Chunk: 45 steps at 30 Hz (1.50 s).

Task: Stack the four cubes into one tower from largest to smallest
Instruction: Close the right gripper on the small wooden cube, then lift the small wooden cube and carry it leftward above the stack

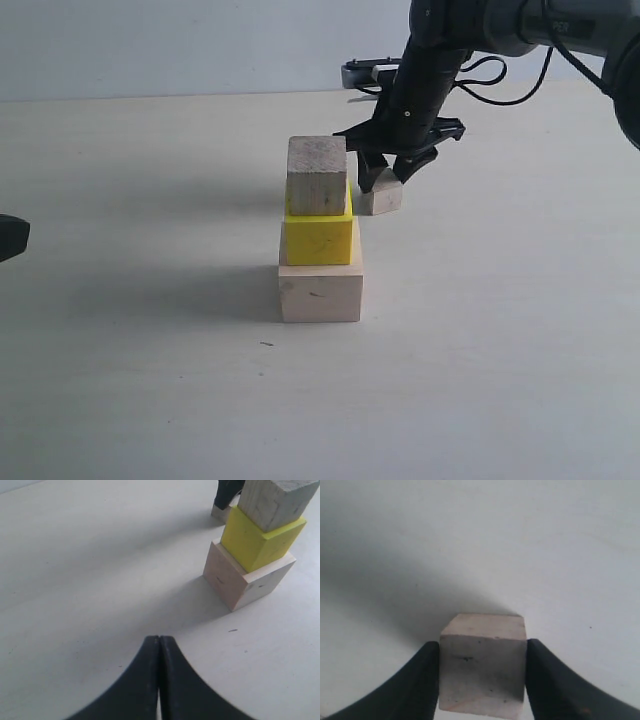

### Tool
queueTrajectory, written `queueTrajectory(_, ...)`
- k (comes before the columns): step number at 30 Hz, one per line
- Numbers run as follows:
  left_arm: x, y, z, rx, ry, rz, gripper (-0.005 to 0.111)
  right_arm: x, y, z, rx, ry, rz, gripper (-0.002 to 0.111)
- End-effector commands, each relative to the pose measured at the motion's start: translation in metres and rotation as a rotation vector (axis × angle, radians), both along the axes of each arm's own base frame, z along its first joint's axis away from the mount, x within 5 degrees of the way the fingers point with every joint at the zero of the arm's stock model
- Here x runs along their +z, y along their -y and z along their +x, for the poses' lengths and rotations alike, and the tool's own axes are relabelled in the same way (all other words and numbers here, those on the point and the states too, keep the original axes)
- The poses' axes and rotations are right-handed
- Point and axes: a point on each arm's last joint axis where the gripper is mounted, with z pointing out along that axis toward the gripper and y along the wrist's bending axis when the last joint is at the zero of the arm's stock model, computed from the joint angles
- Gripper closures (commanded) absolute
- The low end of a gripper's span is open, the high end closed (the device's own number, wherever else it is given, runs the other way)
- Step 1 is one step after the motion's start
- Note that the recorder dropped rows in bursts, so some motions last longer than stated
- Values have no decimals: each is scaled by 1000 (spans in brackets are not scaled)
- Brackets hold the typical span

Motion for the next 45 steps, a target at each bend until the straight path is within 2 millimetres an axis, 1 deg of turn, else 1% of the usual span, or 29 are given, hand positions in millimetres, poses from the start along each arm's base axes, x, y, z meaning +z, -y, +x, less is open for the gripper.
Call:
queueTrajectory(1, 0, 0, 0, 9, -3, -11, 107, 24, 1, -3, 13, 32, 14, 105)
queueTrajectory(2, 0, 0, 0, 9, -3, -11, 107, 32, 1, -4, 15, 40, 18, 108)
queueTrajectory(3, 0, 0, 0, 9, -3, -11, 107, 48, 4, -6, 22, 62, 6, 108)
queueTrajectory(4, 0, 0, 0, 9, -3, -11, 107, 59, 6, -8, 8, 78, -2, 108)
queueTrajectory(5, 0, 0, 0, 9, -3, -11, 107, 80, 10, -12, -21, 101, -16, 108)
queueTrajectory(6, 0, 0, 0, 9, -3, -11, 107, 91, 12, -15, -33, 113, -27, 108)
queueTrajectory(7, 0, 0, 0, 9, -3, -11, 107, 114, 18, -23, -71, 127, -46, 108)
queueTrajectory(12, 0, 0, 1, 8, 0, -11, 107, 162, 25, -39, -128, 205, -9, 108)
queueTrajectory(16, 0, 0, 1, 8, 0, -11, 107, 190, 30, -64, -161, 217, 50, 108)
queueTrajectory(19, 0, 0, 1, 8, 0, -11, 107, 199, 36, -82, -180, 209, 53, 108)
queueTrajectory(20, 0, 0, 1, 8, 0, -11, 107, 198, 38, -88, -185, 199, 53, 108)
queueTrajectory(23, 0, 0, 1, 8, 0, -11, 107, 196, 37, -116, -165, 146, 66, 108)
queueTrajectory(25, 0, 0, 1, 8, 0, -11, 107, 193, 36, -136, -140, 133, 55, 108)
queueTrajectory(28, 0, 0, 1, 8, 0, -11, 107, 202, 29, -158, -130, 190, 92, 108)
queueTrajectory(30, 0, 0, 1, 8, 0, -11, 107, 208, 23, -171, -133, 175, 103, 108)
queueTrajectory(32, 0, 0, 1, 8, 0, -11, 107, 212, 18, -179, -137, 168, 112, 108)
queueTrajectory(35, 0, 0, 1, 8, 0, -11, 107, 213, 9, -185, -120, 163, 122, 108)
queueTrajectory(38, 0, 0, 1, 9, 7, -14, 107, 213, 4, -188, -122, 156, 135, 108)
queueTrajectory(45, 2, 0, 2, 12, 26, -23, 107, 215, -4, -192, -134, 94, 225, 108)
